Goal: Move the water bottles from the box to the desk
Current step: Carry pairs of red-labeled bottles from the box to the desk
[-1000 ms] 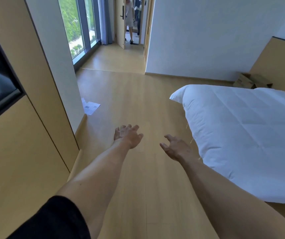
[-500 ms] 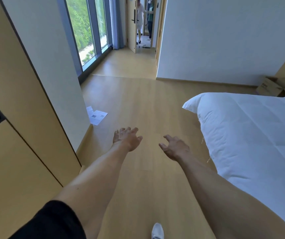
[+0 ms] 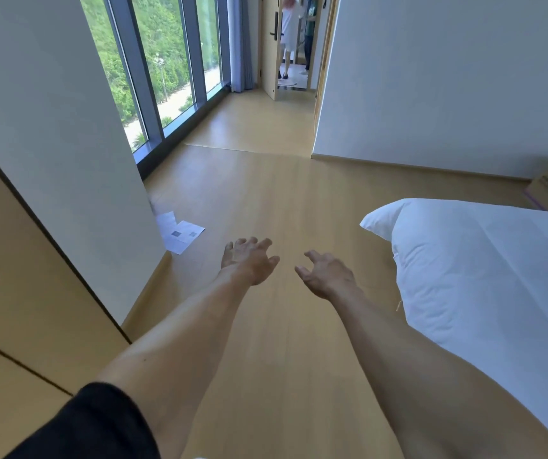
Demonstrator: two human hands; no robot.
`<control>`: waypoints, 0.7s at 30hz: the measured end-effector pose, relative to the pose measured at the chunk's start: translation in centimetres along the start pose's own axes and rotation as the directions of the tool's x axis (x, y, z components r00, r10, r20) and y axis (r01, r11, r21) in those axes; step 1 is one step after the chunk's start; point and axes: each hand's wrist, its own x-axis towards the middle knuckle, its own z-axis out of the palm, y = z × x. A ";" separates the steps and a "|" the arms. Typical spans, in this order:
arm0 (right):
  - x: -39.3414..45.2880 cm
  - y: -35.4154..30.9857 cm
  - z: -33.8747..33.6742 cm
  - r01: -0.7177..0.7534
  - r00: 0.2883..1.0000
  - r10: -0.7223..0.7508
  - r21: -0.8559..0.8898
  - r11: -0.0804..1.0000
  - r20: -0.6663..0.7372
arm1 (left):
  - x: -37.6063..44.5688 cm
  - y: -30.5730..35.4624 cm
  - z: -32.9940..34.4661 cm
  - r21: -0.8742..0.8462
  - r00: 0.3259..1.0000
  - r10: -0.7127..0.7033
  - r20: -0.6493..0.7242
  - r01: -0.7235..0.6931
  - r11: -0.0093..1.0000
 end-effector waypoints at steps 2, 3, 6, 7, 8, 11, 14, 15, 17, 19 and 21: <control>2.2 0.2 -0.3 -0.002 1.000 0.002 0.000 1.000 0.006 | 2.4 0.3 -0.2 -0.003 1.000 0.003 0.006 -0.003 1.000; 3.4 0.3 -0.5 -0.005 1.000 0.005 -0.002 1.000 0.009 | 3.7 0.4 -0.1 -0.003 1.000 0.007 0.010 -0.007 1.000; 7.0 0.8 -1.1 -0.026 1.000 0.026 -0.014 1.000 0.007 | 8.2 0.5 0.0 -0.002 1.000 0.024 0.018 -0.024 1.000; 8.4 1.0 -1.3 -0.035 0.999 0.035 -0.015 0.999 0.004 | 9.9 0.4 0.0 -0.006 0.999 0.029 0.022 -0.029 1.000; 9.8 1.1 -1.5 -0.045 0.999 0.045 -0.017 0.999 -0.002 | 11.7 0.4 0.0 -0.011 0.999 0.034 0.025 -0.033 0.999; 14.9 1.3 -2.8 -0.090 0.996 0.089 -0.039 0.995 -0.015 | 17.6 0.2 -0.4 -0.011 0.998 0.061 0.027 -0.060 0.998; 20.1 0.9 -4.5 -0.145 0.989 0.144 -0.032 0.989 -0.033 | 24.0 0.0 -1.7 0.002 0.994 0.106 0.031 -0.106 0.994; 21.9 0.6 -5.2 -0.161 0.986 0.159 -0.030 0.987 -0.038 | 26.1 0.0 -2.4 0.000 0.992 0.118 0.037 -0.118 0.993; 25.1 0.0 -6.6 -0.185 0.982 0.184 -0.025 0.982 -0.038 | 30.0 -0.1 -3.7 0.001 0.987 0.154 0.045 -0.154 0.988; 27.9 -0.5 -7.5 -0.205 0.978 0.203 -0.028 0.978 -0.054 | 33.4 -0.3 -4.7 0.010 0.982 0.187 0.033 -0.188 0.982; 30.5 -0.9 -8.3 -0.221 0.974 0.218 -0.040 0.974 -0.060 | 36.7 -0.4 -5.1 -0.002 0.979 0.200 0.043 -0.200 0.980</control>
